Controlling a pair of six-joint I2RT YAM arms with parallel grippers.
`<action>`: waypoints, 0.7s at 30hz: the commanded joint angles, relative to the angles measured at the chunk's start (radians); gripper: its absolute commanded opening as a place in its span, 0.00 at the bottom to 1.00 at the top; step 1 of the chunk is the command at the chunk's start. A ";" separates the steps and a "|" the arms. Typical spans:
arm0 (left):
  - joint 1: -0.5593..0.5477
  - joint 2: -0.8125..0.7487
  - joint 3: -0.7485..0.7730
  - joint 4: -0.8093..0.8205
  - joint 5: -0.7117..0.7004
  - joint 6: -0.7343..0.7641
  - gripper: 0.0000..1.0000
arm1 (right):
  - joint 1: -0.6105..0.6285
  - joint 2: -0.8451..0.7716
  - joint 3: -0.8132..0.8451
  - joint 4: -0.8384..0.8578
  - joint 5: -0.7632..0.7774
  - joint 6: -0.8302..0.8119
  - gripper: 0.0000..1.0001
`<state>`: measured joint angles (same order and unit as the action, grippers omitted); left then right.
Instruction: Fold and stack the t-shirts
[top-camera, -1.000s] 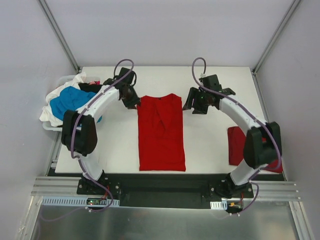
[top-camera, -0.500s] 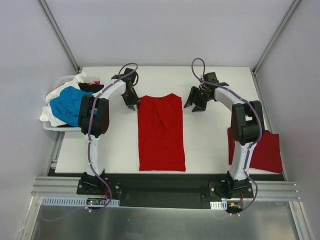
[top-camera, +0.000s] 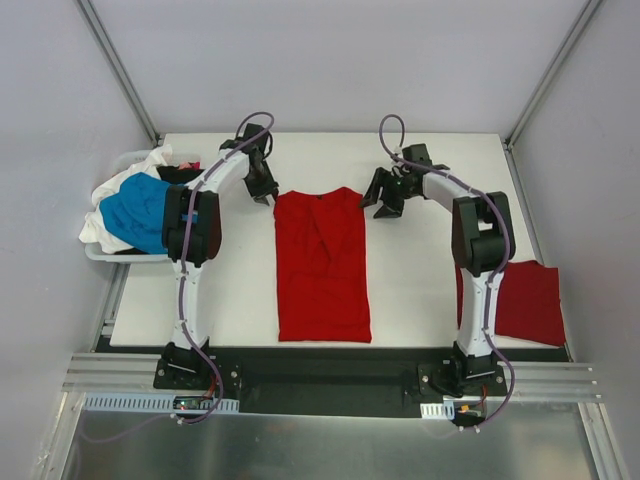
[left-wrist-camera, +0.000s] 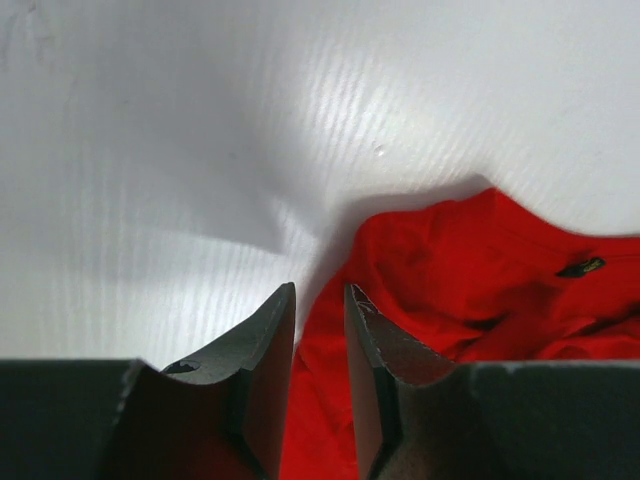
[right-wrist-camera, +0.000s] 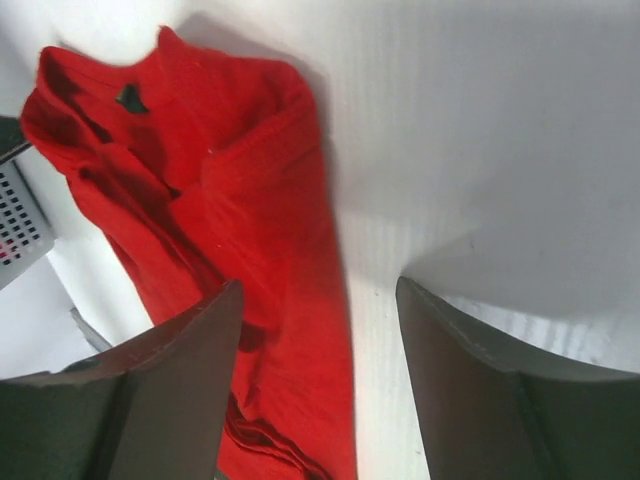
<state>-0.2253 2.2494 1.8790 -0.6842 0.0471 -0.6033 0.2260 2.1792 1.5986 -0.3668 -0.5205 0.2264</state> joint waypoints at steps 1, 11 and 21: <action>0.004 0.055 0.103 0.011 0.100 0.040 0.27 | -0.002 0.042 0.047 0.034 -0.056 0.019 0.68; 0.024 0.191 0.262 0.017 0.290 0.033 0.27 | -0.001 0.090 0.106 0.022 -0.061 0.031 0.70; 0.080 0.193 0.278 0.034 0.370 0.000 0.28 | 0.016 0.157 0.184 0.040 -0.064 0.053 0.70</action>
<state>-0.1596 2.4367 2.1094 -0.6605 0.3523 -0.5861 0.2272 2.2749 1.7233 -0.3382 -0.5953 0.2687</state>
